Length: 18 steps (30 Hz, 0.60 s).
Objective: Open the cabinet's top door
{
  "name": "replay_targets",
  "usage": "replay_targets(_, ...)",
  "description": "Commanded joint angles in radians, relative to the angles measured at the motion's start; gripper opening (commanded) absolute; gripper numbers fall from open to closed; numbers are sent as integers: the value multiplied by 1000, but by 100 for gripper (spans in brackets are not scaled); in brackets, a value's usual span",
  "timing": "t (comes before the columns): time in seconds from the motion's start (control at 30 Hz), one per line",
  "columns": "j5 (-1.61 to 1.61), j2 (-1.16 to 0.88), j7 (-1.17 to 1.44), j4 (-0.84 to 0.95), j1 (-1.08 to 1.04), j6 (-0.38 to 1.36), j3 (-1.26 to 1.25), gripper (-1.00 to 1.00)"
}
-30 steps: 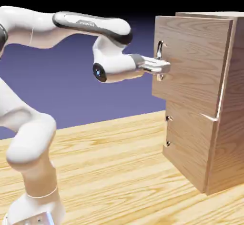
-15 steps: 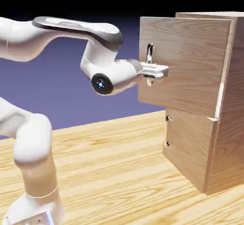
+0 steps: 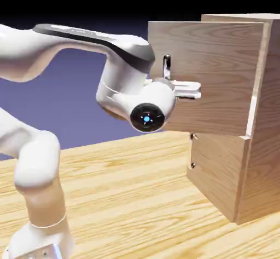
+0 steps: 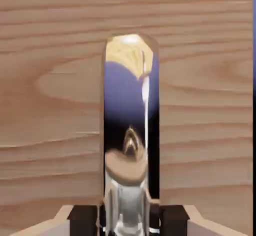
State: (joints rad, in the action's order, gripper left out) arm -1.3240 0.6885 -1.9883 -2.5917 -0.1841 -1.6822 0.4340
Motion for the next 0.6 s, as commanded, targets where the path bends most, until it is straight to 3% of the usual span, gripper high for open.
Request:
replay_targets(0.0, 27, -24, 4, 23, 6, 45, 29, -100)
replay_targets(0.57, 206, -566, 168, 526, 137, 780, 416, -100)
